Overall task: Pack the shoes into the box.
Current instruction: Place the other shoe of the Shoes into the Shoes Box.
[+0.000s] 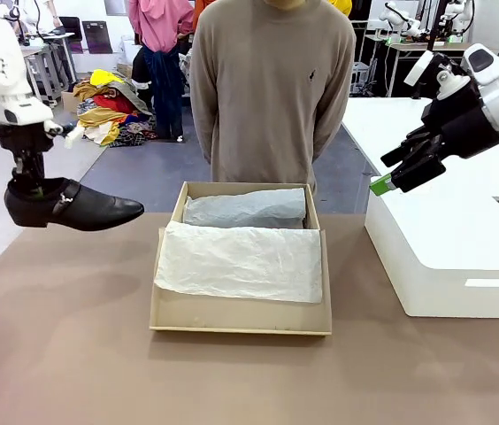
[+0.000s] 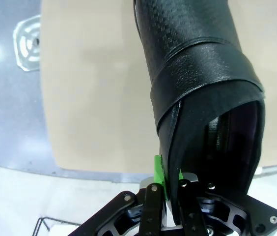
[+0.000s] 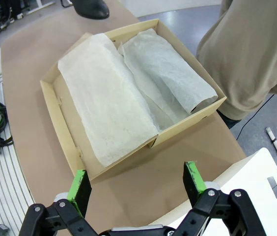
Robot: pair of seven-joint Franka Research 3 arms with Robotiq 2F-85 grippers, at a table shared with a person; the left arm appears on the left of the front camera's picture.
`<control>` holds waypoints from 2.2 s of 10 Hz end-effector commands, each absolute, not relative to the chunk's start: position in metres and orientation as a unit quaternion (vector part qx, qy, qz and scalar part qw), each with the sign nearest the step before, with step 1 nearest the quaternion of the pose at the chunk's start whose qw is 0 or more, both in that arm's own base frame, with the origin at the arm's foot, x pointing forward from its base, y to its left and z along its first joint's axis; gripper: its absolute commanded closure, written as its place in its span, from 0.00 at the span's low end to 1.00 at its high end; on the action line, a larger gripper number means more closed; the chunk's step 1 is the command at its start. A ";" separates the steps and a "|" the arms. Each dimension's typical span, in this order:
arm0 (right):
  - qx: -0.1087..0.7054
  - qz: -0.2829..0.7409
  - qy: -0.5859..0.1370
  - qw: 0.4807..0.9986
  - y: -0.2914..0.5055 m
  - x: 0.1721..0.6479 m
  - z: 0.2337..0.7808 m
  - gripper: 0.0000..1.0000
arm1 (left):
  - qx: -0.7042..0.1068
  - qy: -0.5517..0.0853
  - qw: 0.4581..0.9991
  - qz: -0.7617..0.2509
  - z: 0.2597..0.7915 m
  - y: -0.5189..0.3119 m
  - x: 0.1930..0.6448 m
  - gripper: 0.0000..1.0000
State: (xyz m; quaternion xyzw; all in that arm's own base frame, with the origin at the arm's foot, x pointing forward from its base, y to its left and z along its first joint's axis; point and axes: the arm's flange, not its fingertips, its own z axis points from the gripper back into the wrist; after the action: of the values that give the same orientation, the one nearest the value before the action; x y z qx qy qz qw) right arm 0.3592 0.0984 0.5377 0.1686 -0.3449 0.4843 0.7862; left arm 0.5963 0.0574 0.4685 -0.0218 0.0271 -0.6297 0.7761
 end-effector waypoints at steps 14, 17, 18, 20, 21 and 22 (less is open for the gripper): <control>0.177 0.489 -0.351 0.779 0.098 0.362 0.537 0.00 | -0.086 0.037 0.729 -0.678 0.534 -0.042 0.585 1.00; 0.177 0.489 -0.351 0.779 0.098 0.362 0.537 0.00 | -0.064 0.025 0.839 -0.540 0.538 -0.057 0.577 1.00; 0.177 0.489 -0.351 0.779 0.098 0.362 0.537 0.00 | -0.040 0.019 0.884 -0.465 0.539 -0.062 0.570 1.00; 0.177 0.489 -0.351 0.779 0.098 0.362 0.537 0.00 | -0.026 0.020 0.937 -0.348 0.543 -0.074 0.556 1.00; 0.177 0.489 -0.351 0.779 0.098 0.362 0.537 0.00 | -0.011 0.009 0.955 -0.295 0.545 -0.082 0.551 1.00; 0.177 0.489 -0.351 0.779 0.098 0.362 0.537 0.00 | -0.003 -0.007 0.968 -0.249 0.550 -0.090 0.545 1.00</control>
State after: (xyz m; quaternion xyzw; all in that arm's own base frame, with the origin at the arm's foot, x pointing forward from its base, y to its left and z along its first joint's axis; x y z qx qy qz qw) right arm 0.3593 0.0984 0.5376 0.1685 -0.3447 0.4842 0.7864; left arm 0.5596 -0.0808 0.5498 -0.0266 0.0004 -0.2949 0.9552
